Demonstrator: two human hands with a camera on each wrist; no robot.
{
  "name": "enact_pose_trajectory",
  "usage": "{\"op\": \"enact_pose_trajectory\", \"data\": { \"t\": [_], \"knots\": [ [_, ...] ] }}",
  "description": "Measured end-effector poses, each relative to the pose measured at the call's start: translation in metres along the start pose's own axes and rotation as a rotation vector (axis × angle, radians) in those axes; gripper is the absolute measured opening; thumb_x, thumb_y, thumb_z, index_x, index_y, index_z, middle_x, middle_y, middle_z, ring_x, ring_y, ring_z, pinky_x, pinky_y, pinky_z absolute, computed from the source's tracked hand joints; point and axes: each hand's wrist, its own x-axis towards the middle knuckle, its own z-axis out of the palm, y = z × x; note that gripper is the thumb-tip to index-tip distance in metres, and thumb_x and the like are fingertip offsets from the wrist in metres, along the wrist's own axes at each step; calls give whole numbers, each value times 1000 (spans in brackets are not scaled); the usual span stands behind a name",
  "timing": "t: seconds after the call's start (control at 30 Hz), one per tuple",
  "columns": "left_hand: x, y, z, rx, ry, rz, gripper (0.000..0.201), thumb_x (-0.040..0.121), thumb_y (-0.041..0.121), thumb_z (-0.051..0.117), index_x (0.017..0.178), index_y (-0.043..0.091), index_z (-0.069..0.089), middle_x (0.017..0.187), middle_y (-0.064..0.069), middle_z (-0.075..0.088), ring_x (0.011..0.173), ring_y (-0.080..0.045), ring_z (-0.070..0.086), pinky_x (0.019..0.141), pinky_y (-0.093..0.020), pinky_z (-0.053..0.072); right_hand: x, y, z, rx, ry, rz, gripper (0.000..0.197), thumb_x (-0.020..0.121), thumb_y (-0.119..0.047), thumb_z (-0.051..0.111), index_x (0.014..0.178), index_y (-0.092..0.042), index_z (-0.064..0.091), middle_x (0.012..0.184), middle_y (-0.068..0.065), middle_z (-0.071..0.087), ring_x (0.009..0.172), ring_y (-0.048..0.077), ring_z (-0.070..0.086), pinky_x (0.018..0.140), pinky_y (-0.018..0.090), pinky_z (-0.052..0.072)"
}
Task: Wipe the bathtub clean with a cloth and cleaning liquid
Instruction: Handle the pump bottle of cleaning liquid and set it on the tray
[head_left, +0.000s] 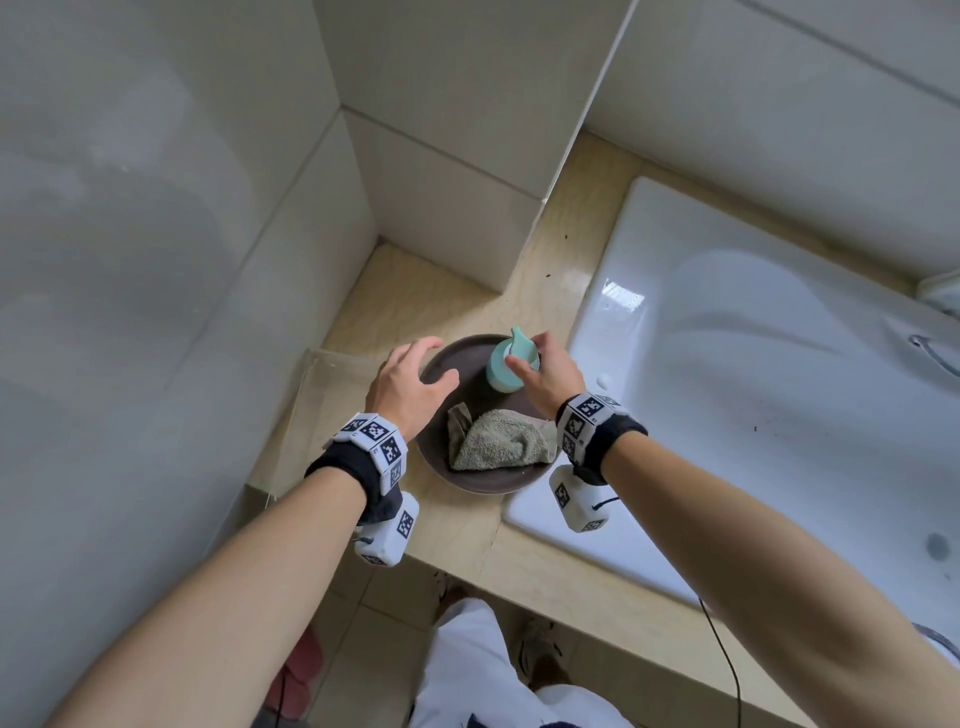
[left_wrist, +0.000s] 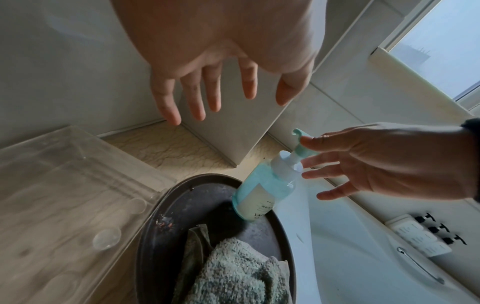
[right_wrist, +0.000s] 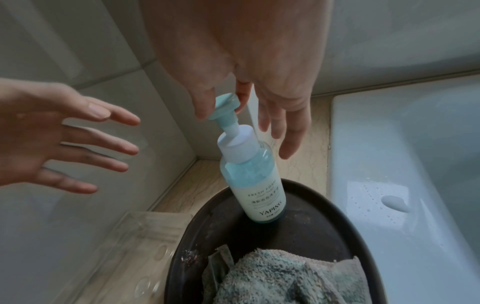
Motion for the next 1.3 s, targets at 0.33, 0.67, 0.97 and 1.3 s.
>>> {"op": "enact_pose_trajectory", "data": {
  "t": [0.33,0.67,0.97,1.3],
  "knots": [
    [-7,60,19,-42,-167,159,48,89,55,51,135,42,47,136,2,52,119,-19,54,98,-34,44,-48,15,-69,191,59,-95,45,96,-44,50,125,-11,39,122,12,61,107,25,63,80,34,52],
    [-57,135,65,31,-317,264,55,90,62,43,143,47,33,145,0,44,126,-23,49,103,-44,42,-110,66,-130,448,97,-166,29,97,-36,55,110,-12,45,102,8,65,77,6,63,68,23,48],
    [-150,191,138,-25,-303,183,75,72,84,38,140,50,36,139,1,52,124,-22,51,104,-44,41,-168,155,-205,534,39,-234,18,97,-37,55,100,-22,46,103,18,68,89,23,65,65,23,42],
    [-240,259,204,-268,-357,142,58,84,72,46,137,52,37,133,9,50,116,-19,48,89,-43,46,-232,228,-276,675,-37,-221,37,97,-46,49,116,-15,48,111,13,62,98,23,60,78,36,48]
  ]
}}
